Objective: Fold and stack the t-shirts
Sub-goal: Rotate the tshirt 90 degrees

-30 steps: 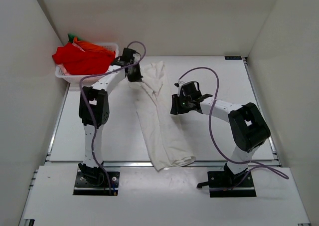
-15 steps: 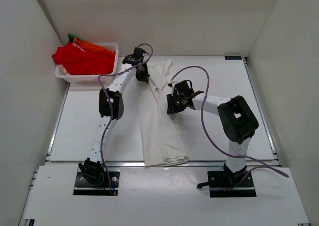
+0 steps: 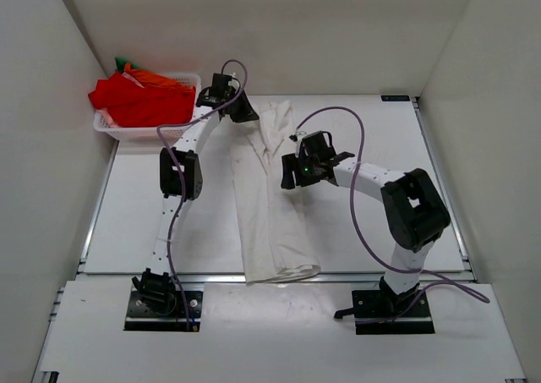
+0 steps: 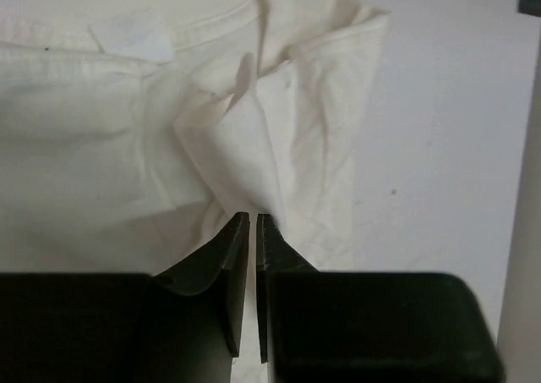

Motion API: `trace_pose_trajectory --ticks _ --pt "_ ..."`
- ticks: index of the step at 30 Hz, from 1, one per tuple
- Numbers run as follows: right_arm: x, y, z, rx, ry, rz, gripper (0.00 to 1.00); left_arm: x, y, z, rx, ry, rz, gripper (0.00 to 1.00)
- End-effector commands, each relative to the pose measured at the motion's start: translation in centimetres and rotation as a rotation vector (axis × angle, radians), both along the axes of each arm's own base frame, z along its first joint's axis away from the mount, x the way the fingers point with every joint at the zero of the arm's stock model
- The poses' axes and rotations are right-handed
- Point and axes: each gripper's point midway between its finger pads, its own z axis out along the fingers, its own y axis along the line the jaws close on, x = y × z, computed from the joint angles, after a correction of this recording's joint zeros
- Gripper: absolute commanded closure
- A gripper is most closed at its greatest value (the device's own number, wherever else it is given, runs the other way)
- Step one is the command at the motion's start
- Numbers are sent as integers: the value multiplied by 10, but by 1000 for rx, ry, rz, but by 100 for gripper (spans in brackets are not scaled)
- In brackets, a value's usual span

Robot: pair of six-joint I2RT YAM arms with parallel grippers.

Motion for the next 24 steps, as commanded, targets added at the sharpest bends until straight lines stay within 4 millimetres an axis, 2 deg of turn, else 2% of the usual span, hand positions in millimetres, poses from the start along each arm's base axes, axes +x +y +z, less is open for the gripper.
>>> trace_pose_trajectory --ticks 1,2,3,4,5,7,8,9,10,11,12,13,14,15,17,18,20,23,24 --pt "6 -6 59 21 -138 -61 42 3 -1 164 -93 -301 -38 78" --pt "2 -13 59 4 -129 -91 42 -6 -1 174 -64 -306 -41 78" --pt "-11 -20 62 5 -114 -113 43 -27 -1 181 4 -285 -64 77" --pt "-22 -25 63 7 -94 -137 45 -54 1 180 84 -242 -93 75" --pt "-32 -30 58 -8 -63 -149 47 -69 4 180 128 -227 -115 73" --pt "-63 -45 49 9 11 -190 50 -148 -2 153 234 -134 -197 71" --pt "-74 -50 55 28 21 -199 52 -187 11 94 286 2 -210 69" --pt "-88 -58 42 21 73 -226 54 -207 6 128 256 -99 -189 69" --pt "-100 -66 42 39 92 -249 54 -245 12 112 235 -72 -183 68" --pt "-110 -68 47 58 93 -252 54 -279 20 74 238 16 -179 68" --pt "-126 -76 33 40 147 -272 54 -299 26 85 222 -10 -174 68" --pt "-138 -78 33 51 159 -276 54 -331 35 69 229 24 -173 65" --pt "-150 -84 29 53 186 -289 54 -358 38 41 244 83 -187 64" --pt "-156 -82 28 64 193 -294 54 -368 42 47 228 59 -174 64" --pt "-170 -83 29 89 201 -307 54 -413 43 15 219 137 -192 61" --pt "-181 -85 22 82 230 -314 54 -425 49 8 232 142 -188 58" --pt "-196 -82 11 94 267 -320 54 -445 46 0 218 156 -194 57" --pt "-216 -78 -2 96 308 -304 56 -462 45 -11 172 183 -185 54" --pt "-219 -73 -1 108 305 -295 56 -464 43 -8 149 183 -182 54"
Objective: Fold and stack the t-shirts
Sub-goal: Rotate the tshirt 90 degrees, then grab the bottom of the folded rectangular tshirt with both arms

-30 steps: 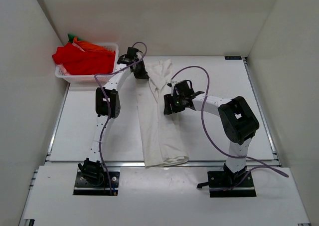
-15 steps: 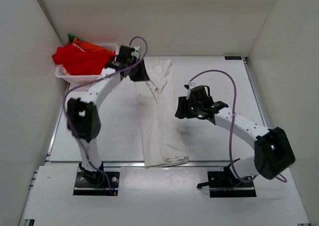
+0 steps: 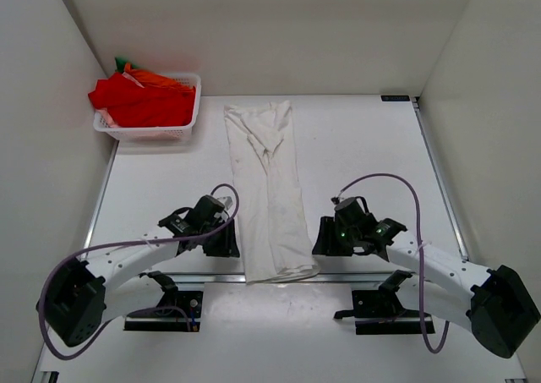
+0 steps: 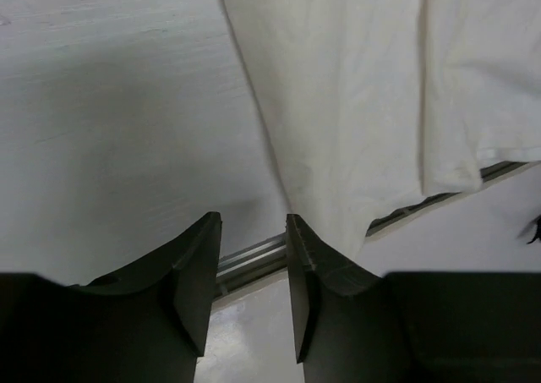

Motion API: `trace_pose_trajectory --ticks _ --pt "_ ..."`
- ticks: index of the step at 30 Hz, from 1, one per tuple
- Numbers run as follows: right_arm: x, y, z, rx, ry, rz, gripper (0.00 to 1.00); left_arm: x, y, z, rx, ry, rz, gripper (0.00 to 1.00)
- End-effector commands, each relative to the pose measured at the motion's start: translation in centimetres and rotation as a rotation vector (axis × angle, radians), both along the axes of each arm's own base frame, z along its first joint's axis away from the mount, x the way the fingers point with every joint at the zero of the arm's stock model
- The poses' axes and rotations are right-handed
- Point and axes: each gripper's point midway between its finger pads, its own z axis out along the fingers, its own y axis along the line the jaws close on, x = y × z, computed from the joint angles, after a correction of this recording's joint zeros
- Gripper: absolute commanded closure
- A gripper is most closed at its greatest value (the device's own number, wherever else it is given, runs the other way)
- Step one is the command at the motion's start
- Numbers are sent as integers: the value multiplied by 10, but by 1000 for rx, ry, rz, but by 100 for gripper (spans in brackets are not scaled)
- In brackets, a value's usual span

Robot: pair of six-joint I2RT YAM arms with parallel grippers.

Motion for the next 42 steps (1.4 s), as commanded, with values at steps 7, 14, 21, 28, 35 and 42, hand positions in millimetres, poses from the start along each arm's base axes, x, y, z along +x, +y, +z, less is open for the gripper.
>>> trace_pose_trajectory --ticks 7,14,21,28,35,42 --pt "-37 19 -13 78 92 -28 56 -10 -39 18 -207 -35 34 50" --pt "-50 24 -15 95 120 3 58 -43 -55 4 -175 50 -41 52" --pt "-57 30 -13 103 135 63 100 -63 -61 2 -207 108 -59 96" --pt "-45 45 20 87 117 179 100 -28 -54 36 -272 18 42 100" --pt "24 49 66 89 9 243 100 40 -32 73 -302 -86 143 100" --pt "120 37 96 84 -98 202 100 111 -24 91 -281 -136 192 100"
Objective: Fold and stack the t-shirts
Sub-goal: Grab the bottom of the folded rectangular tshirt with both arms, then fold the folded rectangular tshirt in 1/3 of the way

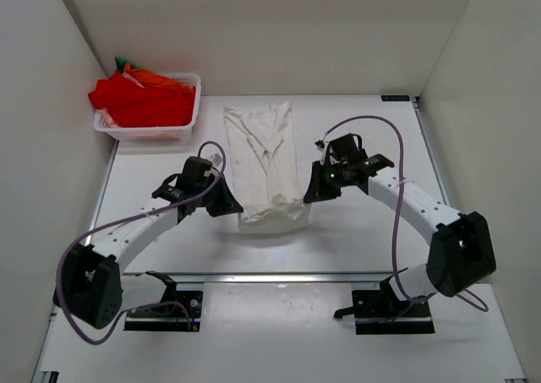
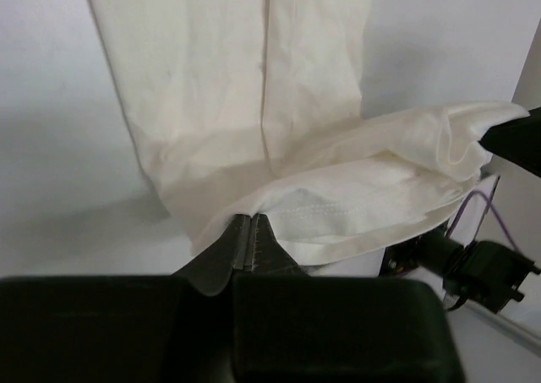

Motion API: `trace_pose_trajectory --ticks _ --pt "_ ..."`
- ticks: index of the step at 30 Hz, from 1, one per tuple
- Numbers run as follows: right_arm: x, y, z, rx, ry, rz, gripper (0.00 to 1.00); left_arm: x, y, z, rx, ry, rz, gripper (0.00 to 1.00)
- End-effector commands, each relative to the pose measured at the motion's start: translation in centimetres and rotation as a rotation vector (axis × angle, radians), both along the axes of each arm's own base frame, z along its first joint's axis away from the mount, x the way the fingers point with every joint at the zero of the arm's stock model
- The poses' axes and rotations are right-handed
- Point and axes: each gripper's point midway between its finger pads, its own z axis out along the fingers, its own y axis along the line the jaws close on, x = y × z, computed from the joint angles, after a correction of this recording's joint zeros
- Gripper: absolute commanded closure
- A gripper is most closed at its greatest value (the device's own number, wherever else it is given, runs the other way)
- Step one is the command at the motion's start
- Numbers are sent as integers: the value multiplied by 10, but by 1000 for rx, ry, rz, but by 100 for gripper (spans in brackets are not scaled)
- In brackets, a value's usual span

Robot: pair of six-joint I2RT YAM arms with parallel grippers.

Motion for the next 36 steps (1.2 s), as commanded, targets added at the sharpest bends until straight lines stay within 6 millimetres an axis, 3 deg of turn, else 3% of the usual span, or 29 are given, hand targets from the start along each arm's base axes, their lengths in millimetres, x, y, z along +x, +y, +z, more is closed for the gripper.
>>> trace_pose_trajectory --ticks 1,3,4,6,9,11,13,16,19,20,21,22,23,25,26,27,28,29,30,31,32,34,35,36 --pt "45 -3 21 9 -102 55 100 38 2 18 -12 -70 -15 100" --pt "74 -2 24 2 -118 48 100 66 8 28 -7 -101 21 100" --pt "83 -2 28 5 -135 56 100 72 10 21 7 -84 28 100" --pt "104 1 20 -9 -121 56 100 92 15 27 12 -112 55 100" --pt "140 7 28 -3 -164 64 100 120 27 18 20 -102 100 100" --pt "156 11 29 3 -173 68 100 135 31 16 22 -110 118 100" --pt "171 11 12 -11 -148 75 100 151 33 17 31 -120 133 100" --pt "196 19 8 -17 -162 100 100 170 30 11 28 -127 140 100" --pt "219 29 3 -11 -187 132 100 195 29 -6 23 -107 159 100" --pt "224 32 -7 -15 -175 141 99 205 30 1 19 -122 172 100" --pt "235 36 3 -17 -218 147 100 212 32 -8 21 -107 188 100" --pt "249 38 7 -17 -249 141 96 225 35 -6 -4 -118 218 93" --pt "257 38 2 -55 -269 131 80 229 37 -4 -15 -118 239 75" --pt "279 32 17 -99 -351 69 62 250 46 9 -81 -181 319 73" --pt "287 32 27 -127 -404 34 52 248 52 5 -86 -181 353 73" --pt "297 20 26 -165 -431 -17 46 258 58 24 -126 -245 410 70" --pt "293 17 29 -175 -442 -31 44 254 62 32 -159 -273 446 62" --pt "296 13 49 -174 -490 -78 41 247 71 22 -156 -257 498 61" --pt "293 5 37 -188 -473 -116 40 246 76 38 -158 -309 527 60" --pt "279 -2 32 -183 -440 -145 41 236 78 40 -146 -311 537 58" --pt "272 -3 53 -151 -471 -171 41 228 80 34 -117 -305 529 58" --pt "239 -20 22 -129 -354 -235 44 205 68 33 -76 -285 474 57" --pt "218 -26 14 -118 -318 -248 47 188 58 25 -50 -269 422 58" --pt "210 -27 11 -89 -305 -270 49 181 54 23 -41 -270 404 57"
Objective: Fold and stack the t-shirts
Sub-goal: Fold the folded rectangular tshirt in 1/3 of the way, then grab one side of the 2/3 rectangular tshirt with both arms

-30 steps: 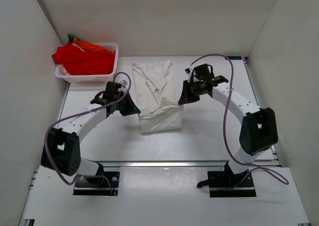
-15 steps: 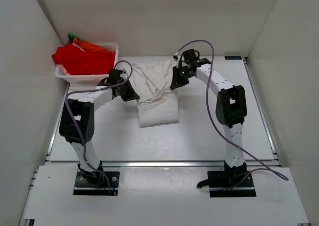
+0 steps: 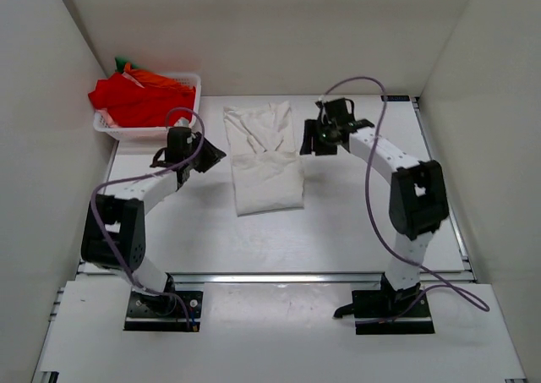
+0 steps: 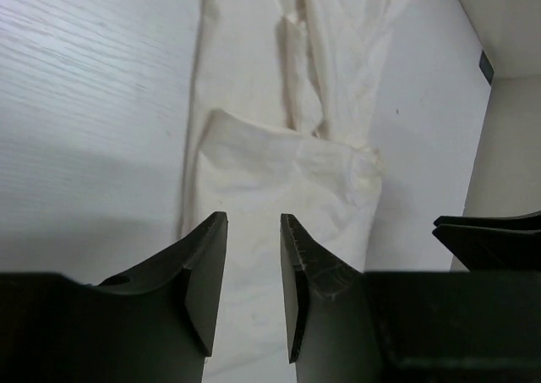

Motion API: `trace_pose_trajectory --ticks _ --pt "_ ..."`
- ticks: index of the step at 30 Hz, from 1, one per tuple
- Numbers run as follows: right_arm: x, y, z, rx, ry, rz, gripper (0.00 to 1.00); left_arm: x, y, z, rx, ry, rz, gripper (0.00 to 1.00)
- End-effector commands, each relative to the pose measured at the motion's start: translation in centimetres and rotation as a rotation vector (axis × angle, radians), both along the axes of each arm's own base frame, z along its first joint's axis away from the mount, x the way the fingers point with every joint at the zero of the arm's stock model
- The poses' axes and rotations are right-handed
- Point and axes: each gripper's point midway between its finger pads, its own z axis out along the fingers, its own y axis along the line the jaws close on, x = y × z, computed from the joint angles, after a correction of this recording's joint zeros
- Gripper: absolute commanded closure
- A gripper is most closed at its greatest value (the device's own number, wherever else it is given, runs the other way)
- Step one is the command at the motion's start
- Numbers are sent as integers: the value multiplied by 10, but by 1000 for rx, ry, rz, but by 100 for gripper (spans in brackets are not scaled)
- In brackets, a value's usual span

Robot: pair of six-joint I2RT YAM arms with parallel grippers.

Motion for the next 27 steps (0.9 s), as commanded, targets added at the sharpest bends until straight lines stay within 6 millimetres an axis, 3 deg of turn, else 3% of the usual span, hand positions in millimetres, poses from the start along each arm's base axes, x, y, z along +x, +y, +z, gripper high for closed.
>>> trace_pose_trajectory --ticks 1,6,10,15,17,23,25,26,27 --pt "-29 -12 15 118 -35 -133 49 -39 -28 9 59 -26 -95 57" --pt "-102 -10 -8 180 -6 -156 51 -106 -52 -32 146 41 -175 52" --pt "-130 -1 -26 204 -8 -159 46 -129 -49 -55 196 70 -165 50" --pt "-140 13 -39 245 35 -152 44 -132 -50 -69 205 100 -161 48" --pt "-144 18 -52 232 74 -136 44 -125 -60 -67 192 81 -172 47" --pt "-133 32 -60 234 94 -123 49 -129 -73 -86 189 139 -196 49" --pt "-132 37 -64 215 97 -106 55 -128 -73 -89 179 150 -185 52" --pt "-134 36 -69 202 107 -108 69 -131 -73 -93 171 164 -178 66" --pt "-135 39 -70 205 116 -98 96 -132 -75 -93 163 158 -176 75"
